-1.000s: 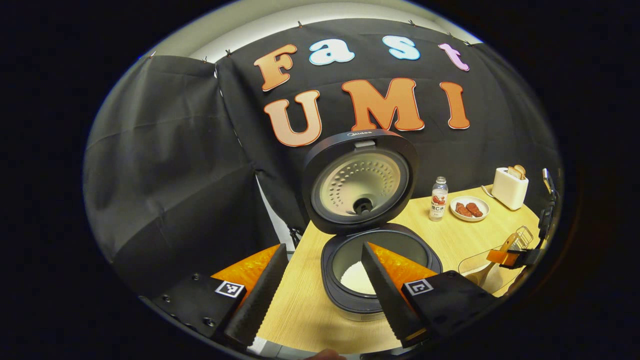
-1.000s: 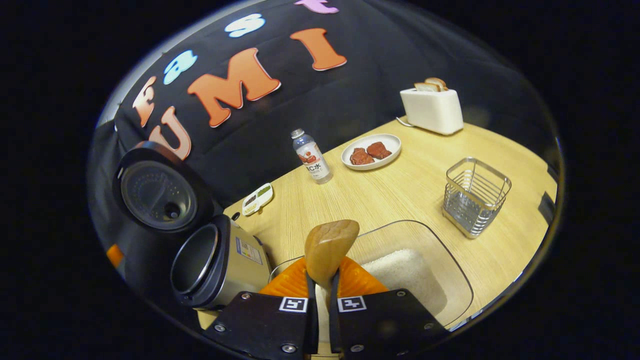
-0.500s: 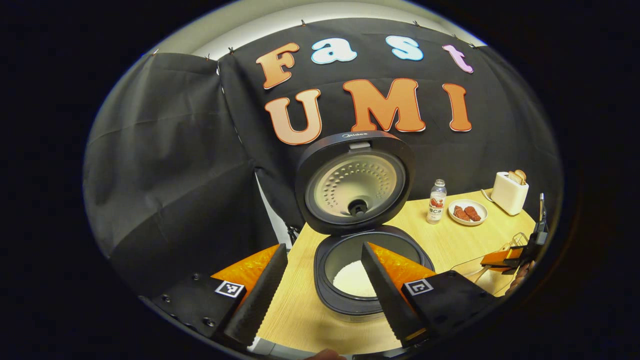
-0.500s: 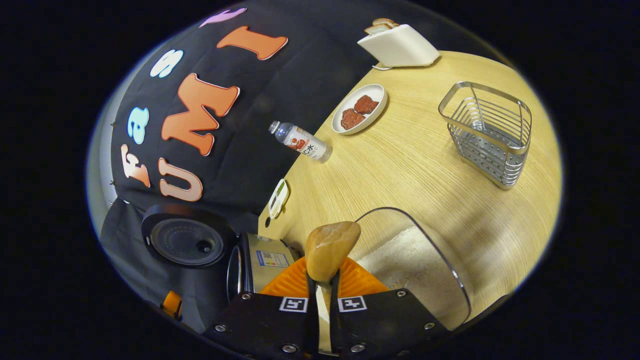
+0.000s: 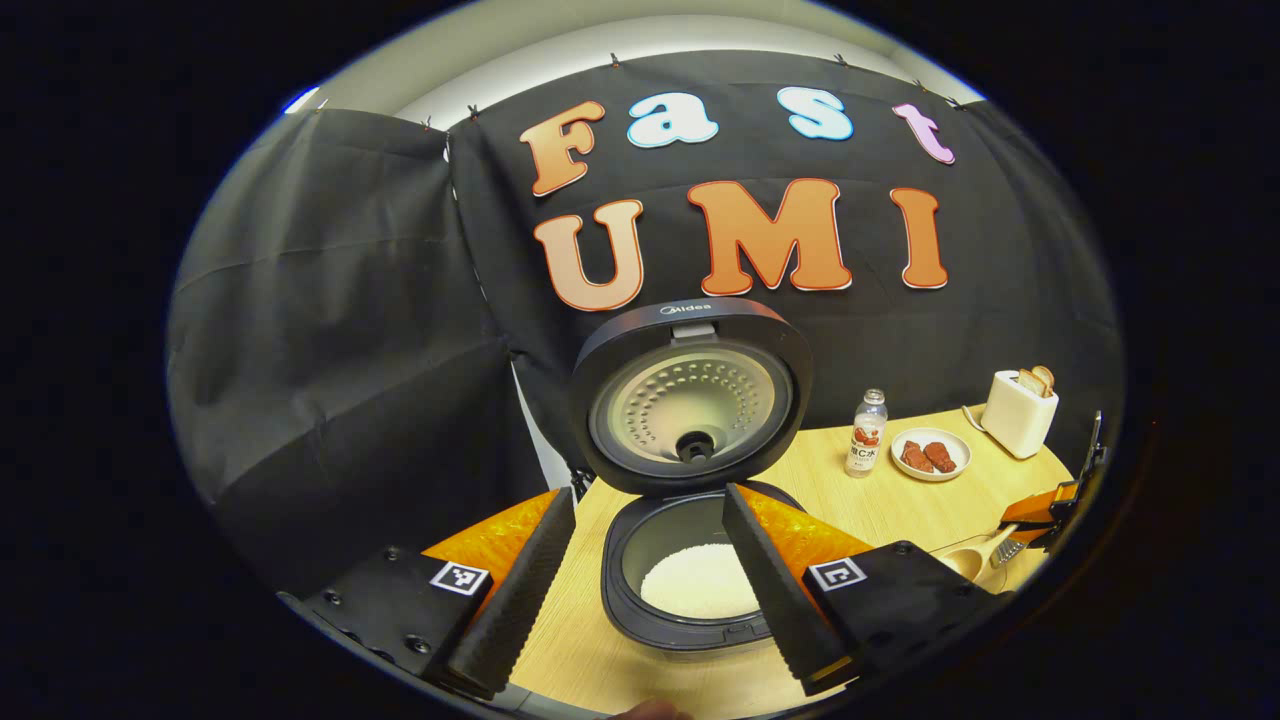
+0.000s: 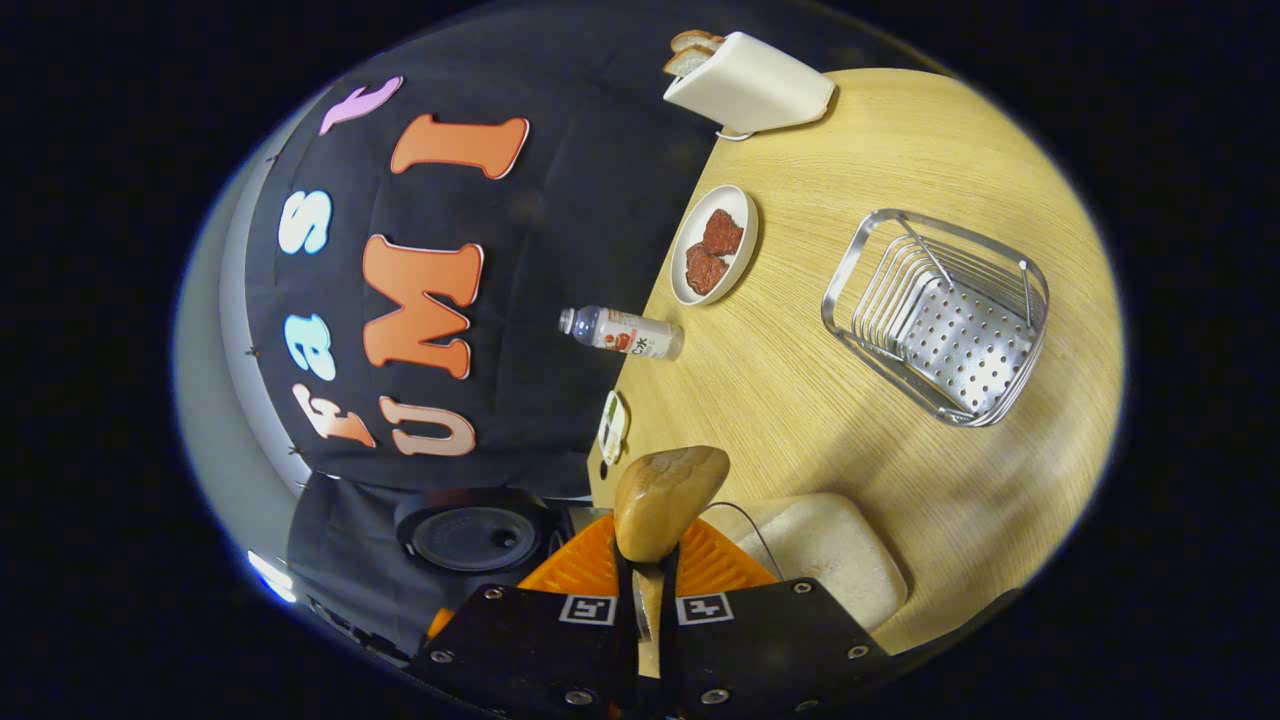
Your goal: Close the left gripper, press the button to open the rice cooker; take a wooden spoon from the chopstick holder with the right hand, scoop a spoonful of rice and pour it into the rice cooker, then put the wooden spoon back into the chopstick holder.
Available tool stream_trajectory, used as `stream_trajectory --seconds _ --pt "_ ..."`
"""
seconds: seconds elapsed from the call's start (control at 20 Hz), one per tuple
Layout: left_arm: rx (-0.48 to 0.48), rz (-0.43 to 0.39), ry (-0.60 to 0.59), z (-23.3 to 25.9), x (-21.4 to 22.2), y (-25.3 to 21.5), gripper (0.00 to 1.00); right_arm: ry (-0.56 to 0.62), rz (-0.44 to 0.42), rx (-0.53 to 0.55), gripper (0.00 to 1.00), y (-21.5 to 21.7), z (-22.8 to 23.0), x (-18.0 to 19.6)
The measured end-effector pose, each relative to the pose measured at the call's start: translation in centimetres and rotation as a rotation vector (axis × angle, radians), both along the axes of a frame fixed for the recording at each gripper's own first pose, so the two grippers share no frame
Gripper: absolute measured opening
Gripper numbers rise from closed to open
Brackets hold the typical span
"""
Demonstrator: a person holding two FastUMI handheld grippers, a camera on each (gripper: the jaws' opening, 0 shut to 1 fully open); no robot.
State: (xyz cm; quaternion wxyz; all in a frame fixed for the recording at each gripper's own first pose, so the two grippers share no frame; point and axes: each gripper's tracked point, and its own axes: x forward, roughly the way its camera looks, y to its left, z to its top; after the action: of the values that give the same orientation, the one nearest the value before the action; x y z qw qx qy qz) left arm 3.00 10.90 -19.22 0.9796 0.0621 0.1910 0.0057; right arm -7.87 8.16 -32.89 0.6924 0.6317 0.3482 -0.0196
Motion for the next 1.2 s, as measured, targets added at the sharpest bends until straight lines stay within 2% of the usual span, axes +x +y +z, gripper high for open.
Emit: stream_trajectory --seconds 0.05,0.1,0.15,0.25,0.3,0.35,0.4,0.55,0.65,0.7,0.75,0.8,0.9,0.95,1.2 --pt "-0.003 0.011 -0.005 0.1 0.1 0.1 1.00 -0.013 -0.019 0.035 0.07 -0.5 0.9 0.6" --pt "-0.006 0.024 -0.013 0.3 0.1 0.4 0.94 -0.021 -0.028 0.063 0.08 -0.6 1.8 1.1" --pt "-0.007 0.038 -0.019 0.3 0.0 0.8 1.00 -0.034 -0.044 0.101 0.07 -0.7 2.6 2.0" --pt "-0.012 0.074 -0.030 0.4 -0.1 1.9 1.00 -0.053 -0.062 0.161 0.07 -0.1 4.1 3.7" --pt "-0.014 0.097 -0.034 0.4 -0.1 2.6 0.95 -0.053 -0.064 0.189 0.08 0.2 4.7 4.5" --pt "-0.015 0.123 -0.038 0.4 -0.5 3.3 0.95 -0.064 -0.061 0.217 0.07 0.9 5.5 5.4" --pt "-0.018 0.146 -0.040 0.6 -0.7 4.1 1.00 -0.072 -0.048 0.233 0.07 1.7 6.1 6.3" --pt "-0.018 0.209 -0.045 0.5 -2.1 6.6 1.00 -0.078 0.008 0.252 0.08 5.0 7.1 8.5" --pt "-0.007 0.247 -0.050 0.5 -3.0 8.5 1.00 -0.072 0.045 0.184 0.07 7.2 7.3 10.0" --pt "0.002 0.268 -0.051 0.5 -3.5 9.3 0.95 -0.078 0.071 0.156 0.07 8.5 7.6 10.7" --pt "0.006 0.286 -0.054 0.7 -4.0 10.1 1.00 -0.081 0.099 0.149 0.08 9.9 7.8 11.3" --pt "0.005 0.303 -0.058 1.0 -4.3 10.9 0.94 -0.090 0.119 0.164 0.07 11.4 8.5 12.2" --pt "0.011 0.333 -0.066 1.3 -5.2 12.1 0.95 -0.101 0.161 0.175 0.08 14.4 9.3 13.6" --pt "0.018 0.345 -0.066 1.2 -5.5 12.8 1.00 -0.108 0.185 0.147 0.07 15.8 9.4 14.2" --pt "0.031 0.395 -0.066 1.5 -7.2 15.1 1.00 -0.223 0.352 -0.153 0.07 21.2 10.4 15.4"
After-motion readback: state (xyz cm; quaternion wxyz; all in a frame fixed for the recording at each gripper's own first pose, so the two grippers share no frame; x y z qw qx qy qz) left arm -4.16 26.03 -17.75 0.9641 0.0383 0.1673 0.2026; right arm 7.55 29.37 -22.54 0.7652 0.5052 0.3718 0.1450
